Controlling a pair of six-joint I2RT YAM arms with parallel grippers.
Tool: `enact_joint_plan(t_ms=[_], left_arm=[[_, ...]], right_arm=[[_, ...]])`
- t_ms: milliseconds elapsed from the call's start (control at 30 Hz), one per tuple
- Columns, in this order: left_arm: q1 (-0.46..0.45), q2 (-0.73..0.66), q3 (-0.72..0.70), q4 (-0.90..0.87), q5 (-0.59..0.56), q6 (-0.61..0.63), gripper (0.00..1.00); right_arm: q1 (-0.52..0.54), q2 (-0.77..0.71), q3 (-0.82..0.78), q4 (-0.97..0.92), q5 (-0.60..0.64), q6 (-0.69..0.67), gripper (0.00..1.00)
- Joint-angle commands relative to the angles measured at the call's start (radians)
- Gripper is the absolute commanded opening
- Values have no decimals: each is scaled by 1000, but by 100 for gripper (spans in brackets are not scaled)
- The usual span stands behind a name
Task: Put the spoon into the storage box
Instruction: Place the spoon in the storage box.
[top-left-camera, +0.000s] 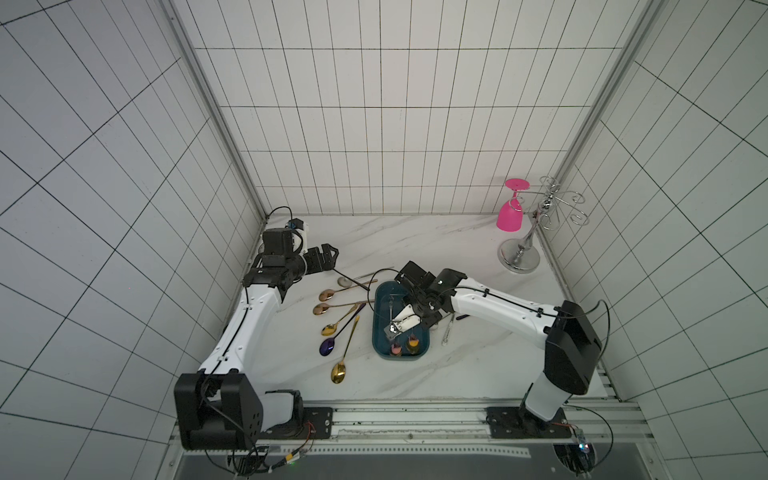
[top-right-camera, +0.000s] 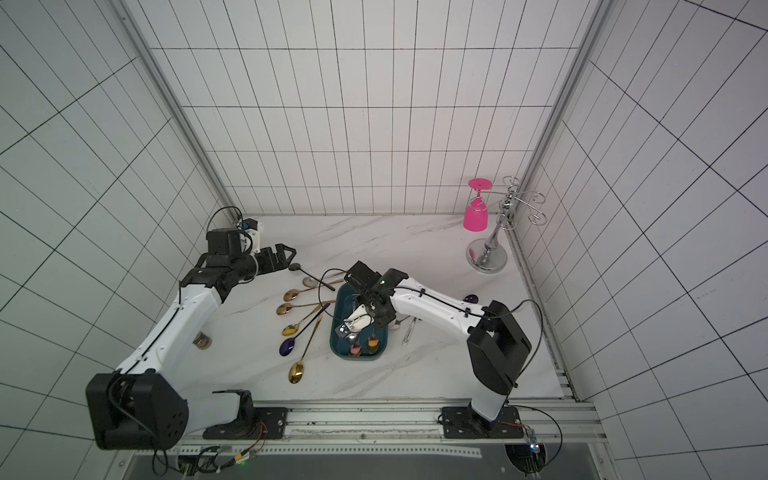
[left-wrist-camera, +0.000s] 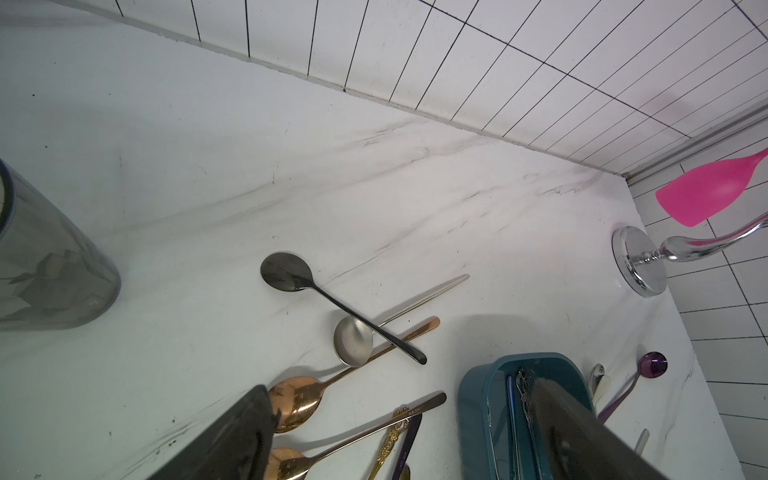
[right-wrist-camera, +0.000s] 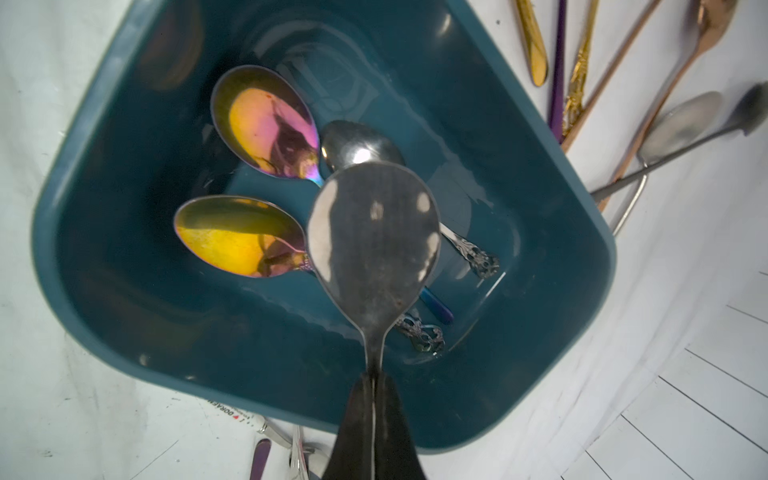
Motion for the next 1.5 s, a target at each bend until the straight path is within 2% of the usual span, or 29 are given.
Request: enact_joint_plan(t_ms=[0, 267, 433, 733, 867, 1033, 1067, 1100, 1267, 1367, 1467], left_arm=[[6, -9, 15, 1, -1, -1, 98], [11, -12, 11, 5, 2, -3, 98], [13, -12, 9, 8, 2, -4, 98], [14, -12, 6, 11, 2, -4, 98], [16, -11, 4, 12, 2, -5, 98], [17, -8, 5, 13, 3, -5, 98], [17, -9, 4, 13, 2, -4, 98], [17, -8, 4, 13, 2, -5, 98], [19, -5, 4, 14, 2, -7, 98], [22, 1, 5, 16, 2, -5, 98], [25, 5, 7, 14, 3, 2, 98]], right_arm=[[22, -22, -33, 39, 10, -44, 0], [82, 52, -29, 55, 20, -52, 0], [98, 82, -43, 116, 88, -57, 1], [109, 59, -37, 124, 156, -15, 27], [98, 34, -49, 125, 185, 30, 33], [83, -3, -20, 96, 180, 214, 37], [83, -15, -20, 97, 168, 271, 44], [83, -24, -17, 98, 159, 324, 47], [93, -56, 33, 99, 127, 738, 61], [96, -83, 26, 118, 131, 924, 65], [95, -123, -17, 156, 158, 1027, 65]])
